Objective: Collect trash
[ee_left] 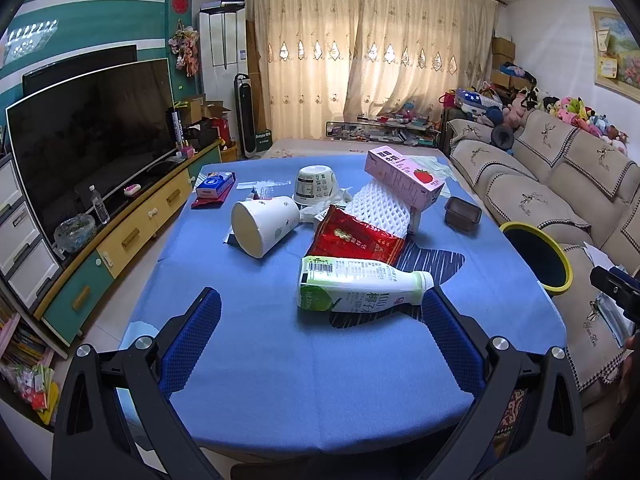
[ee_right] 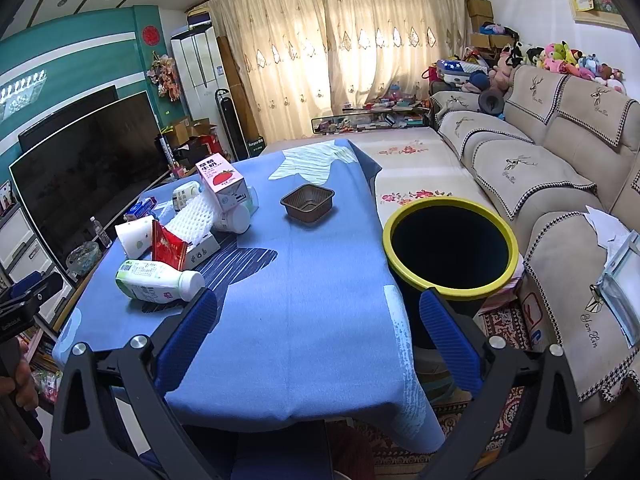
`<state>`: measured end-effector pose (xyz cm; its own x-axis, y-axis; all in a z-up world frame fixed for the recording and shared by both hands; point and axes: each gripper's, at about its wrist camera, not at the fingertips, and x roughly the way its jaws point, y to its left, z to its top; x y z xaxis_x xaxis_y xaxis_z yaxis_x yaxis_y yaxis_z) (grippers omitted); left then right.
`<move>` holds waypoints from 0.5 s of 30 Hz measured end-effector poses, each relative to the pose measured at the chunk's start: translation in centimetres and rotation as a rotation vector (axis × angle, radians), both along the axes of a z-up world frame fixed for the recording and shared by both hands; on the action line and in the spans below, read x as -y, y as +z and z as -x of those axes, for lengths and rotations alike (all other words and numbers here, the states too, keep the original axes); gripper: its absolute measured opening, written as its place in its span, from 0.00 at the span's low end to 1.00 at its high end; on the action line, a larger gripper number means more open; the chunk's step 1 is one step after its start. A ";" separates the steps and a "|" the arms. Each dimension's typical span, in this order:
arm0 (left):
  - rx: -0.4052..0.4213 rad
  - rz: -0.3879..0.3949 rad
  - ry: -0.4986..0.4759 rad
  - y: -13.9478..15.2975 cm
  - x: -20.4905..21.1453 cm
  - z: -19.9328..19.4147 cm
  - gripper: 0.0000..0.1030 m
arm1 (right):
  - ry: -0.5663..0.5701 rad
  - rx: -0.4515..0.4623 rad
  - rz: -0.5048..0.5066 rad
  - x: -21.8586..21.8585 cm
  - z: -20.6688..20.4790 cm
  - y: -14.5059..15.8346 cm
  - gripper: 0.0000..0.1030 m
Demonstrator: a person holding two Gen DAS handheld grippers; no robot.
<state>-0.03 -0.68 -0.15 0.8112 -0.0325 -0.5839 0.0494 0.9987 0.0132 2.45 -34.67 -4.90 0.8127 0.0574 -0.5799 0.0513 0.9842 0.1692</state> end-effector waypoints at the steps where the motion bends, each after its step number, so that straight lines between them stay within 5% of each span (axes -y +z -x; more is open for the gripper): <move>1: 0.000 0.001 -0.001 0.0 0.0 0.0 0.96 | 0.001 0.000 -0.001 0.0 0.0 0.0 0.94; 15: -0.004 0.002 -0.001 -0.1 -0.1 -0.2 0.96 | 0.002 -0.007 -0.005 -0.1 -0.1 -0.3 0.94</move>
